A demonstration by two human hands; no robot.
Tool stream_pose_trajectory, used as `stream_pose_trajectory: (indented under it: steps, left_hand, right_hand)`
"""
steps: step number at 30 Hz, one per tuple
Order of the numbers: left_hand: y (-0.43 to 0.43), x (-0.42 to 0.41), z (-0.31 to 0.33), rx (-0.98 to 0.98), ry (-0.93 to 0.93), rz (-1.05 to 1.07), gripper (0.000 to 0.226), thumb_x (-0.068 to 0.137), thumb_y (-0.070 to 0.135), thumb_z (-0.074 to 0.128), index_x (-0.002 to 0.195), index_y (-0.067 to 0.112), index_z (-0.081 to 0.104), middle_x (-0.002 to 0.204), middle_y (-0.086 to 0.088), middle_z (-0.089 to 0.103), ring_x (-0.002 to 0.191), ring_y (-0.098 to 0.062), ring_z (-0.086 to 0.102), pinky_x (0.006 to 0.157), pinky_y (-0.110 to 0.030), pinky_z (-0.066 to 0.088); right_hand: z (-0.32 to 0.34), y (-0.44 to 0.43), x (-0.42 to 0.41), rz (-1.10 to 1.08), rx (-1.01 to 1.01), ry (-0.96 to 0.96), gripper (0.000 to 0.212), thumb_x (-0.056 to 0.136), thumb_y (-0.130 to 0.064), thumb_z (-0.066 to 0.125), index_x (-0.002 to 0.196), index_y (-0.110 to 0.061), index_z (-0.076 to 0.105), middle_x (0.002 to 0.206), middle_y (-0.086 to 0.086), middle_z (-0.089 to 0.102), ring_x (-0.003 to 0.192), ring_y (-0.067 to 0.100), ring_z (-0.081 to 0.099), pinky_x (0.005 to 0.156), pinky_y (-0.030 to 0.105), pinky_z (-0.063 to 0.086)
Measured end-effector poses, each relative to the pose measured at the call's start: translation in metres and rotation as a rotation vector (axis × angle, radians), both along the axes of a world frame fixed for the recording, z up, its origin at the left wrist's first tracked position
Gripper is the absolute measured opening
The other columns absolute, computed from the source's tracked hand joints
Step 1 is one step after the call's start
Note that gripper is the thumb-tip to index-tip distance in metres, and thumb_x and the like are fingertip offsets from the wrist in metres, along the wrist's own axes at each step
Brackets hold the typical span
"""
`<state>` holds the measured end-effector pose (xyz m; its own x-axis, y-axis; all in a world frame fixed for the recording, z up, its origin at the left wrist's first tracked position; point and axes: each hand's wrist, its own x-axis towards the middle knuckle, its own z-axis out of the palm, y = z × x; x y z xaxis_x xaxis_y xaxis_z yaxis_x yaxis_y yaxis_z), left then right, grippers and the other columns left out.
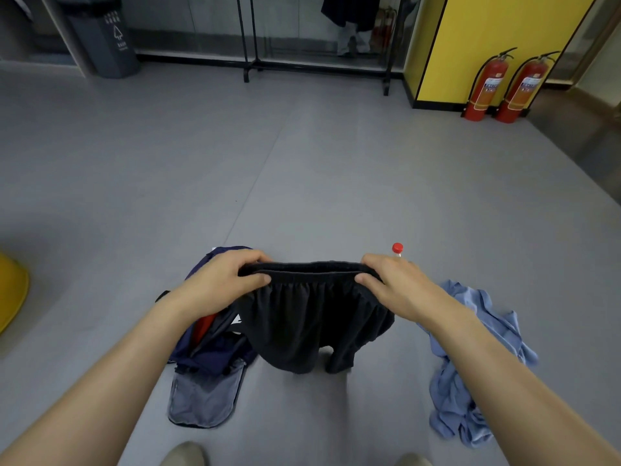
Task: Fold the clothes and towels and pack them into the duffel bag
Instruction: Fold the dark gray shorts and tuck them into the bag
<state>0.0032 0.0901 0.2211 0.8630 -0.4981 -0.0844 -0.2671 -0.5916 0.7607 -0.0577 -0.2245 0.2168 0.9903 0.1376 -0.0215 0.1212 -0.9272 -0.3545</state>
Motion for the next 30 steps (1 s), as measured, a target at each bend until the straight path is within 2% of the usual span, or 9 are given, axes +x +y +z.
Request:
stream_pose_trajectory:
  steps: [4, 7, 11, 15, 18, 21, 26, 28, 30]
  left_hand:
    - [0.007, 0.006, -0.001, -0.01, -0.132, 0.133, 0.008, 0.096, 0.023, 0.064, 0.09, 0.027, 0.069, 0.083, 0.006, 0.07, 0.083, -0.015, 0.065, 0.082, -0.042, 0.053]
    - [0.018, 0.011, 0.001, -0.036, -0.169, 0.272, 0.02, 0.098, 0.031, 0.062, 0.081, 0.021, 0.067, 0.073, -0.003, 0.065, 0.067, -0.013, 0.058, 0.07, -0.036, 0.048]
    - [0.03, 0.015, -0.003, 0.019, -0.21, 0.317, 0.025, 0.098, 0.037, 0.06, 0.074, 0.03, 0.061, 0.065, 0.002, 0.058, 0.062, -0.013, 0.051, 0.064, -0.036, 0.044]
    - [0.038, 0.016, -0.005, 0.051, -0.199, 0.322, 0.027, 0.096, 0.039, 0.063, 0.078, 0.019, 0.063, 0.068, 0.0, 0.062, 0.069, -0.019, 0.057, 0.067, -0.041, 0.047]
    - [0.038, 0.014, -0.005, 0.005, -0.18, 0.307, 0.019, 0.096, 0.032, 0.065, 0.08, 0.022, 0.067, 0.07, 0.008, 0.066, 0.066, -0.006, 0.057, 0.067, -0.036, 0.046]
    - [0.04, 0.015, -0.005, -0.011, -0.197, 0.336, 0.015, 0.096, 0.033, 0.065, 0.084, 0.024, 0.068, 0.074, 0.009, 0.067, 0.074, -0.011, 0.061, 0.071, -0.037, 0.048]
    - [0.049, 0.014, 0.001, -0.045, -0.2, 0.398, 0.013, 0.097, 0.035, 0.064, 0.088, 0.026, 0.07, 0.076, 0.009, 0.068, 0.071, -0.008, 0.06, 0.07, -0.033, 0.047]
    - [0.05, 0.013, -0.001, -0.021, -0.179, 0.378, 0.013, 0.097, 0.035, 0.064, 0.089, 0.025, 0.07, 0.076, 0.006, 0.068, 0.073, -0.012, 0.061, 0.072, -0.036, 0.048]
    - [0.05, 0.012, -0.002, -0.007, -0.178, 0.372, 0.014, 0.097, 0.035, 0.064, 0.09, 0.024, 0.07, 0.077, 0.004, 0.068, 0.077, -0.015, 0.061, 0.072, -0.036, 0.048]
  right_hand:
    - [-0.001, 0.02, -0.004, 0.014, 0.045, -0.096, 0.026, 0.097, -0.056, 0.043, 0.1, -0.031, 0.049, 0.093, -0.011, 0.055, 0.081, 0.017, 0.056, 0.082, 0.039, 0.047]
    - [0.002, 0.035, -0.006, 0.079, -0.031, -0.048, 0.05, 0.082, -0.074, 0.054, 0.117, -0.039, 0.045, 0.105, -0.013, 0.053, 0.086, 0.018, 0.056, 0.082, 0.036, 0.046]
    - [0.001, 0.042, -0.009, 0.105, -0.053, -0.049, 0.032, 0.09, -0.048, 0.063, 0.108, -0.033, 0.042, 0.096, -0.012, 0.051, 0.085, 0.021, 0.056, 0.073, 0.039, 0.05]
    - [0.006, 0.035, -0.015, 0.025, -0.026, -0.063, 0.022, 0.092, -0.039, 0.061, 0.1, -0.024, 0.048, 0.068, -0.011, 0.042, 0.079, 0.019, 0.051, 0.068, 0.039, 0.051]
    - [0.009, 0.029, -0.016, -0.038, 0.004, -0.032, 0.029, 0.089, -0.04, 0.068, 0.105, -0.023, 0.052, 0.072, -0.007, 0.041, 0.066, 0.008, 0.046, 0.071, 0.037, 0.051]
    - [0.007, 0.024, -0.014, -0.079, 0.038, 0.037, 0.038, 0.083, -0.047, 0.073, 0.106, -0.026, 0.052, 0.075, -0.004, 0.045, 0.066, 0.006, 0.047, 0.068, 0.032, 0.048]
    - [-0.013, 0.003, -0.009, -0.149, 0.22, 0.138, 0.017, 0.089, -0.037, 0.07, 0.088, -0.028, 0.055, 0.073, -0.005, 0.055, 0.069, 0.011, 0.052, 0.062, 0.026, 0.042]
    - [-0.019, 0.0, -0.008, -0.164, 0.252, 0.121, 0.013, 0.09, -0.033, 0.067, 0.086, -0.028, 0.055, 0.073, -0.006, 0.058, 0.071, 0.013, 0.057, 0.065, 0.028, 0.048]
    - [-0.02, 0.001, -0.005, -0.206, 0.39, 0.129, 0.013, 0.091, -0.027, 0.065, 0.084, -0.024, 0.055, 0.075, -0.002, 0.064, 0.072, 0.017, 0.065, 0.071, 0.034, 0.058]
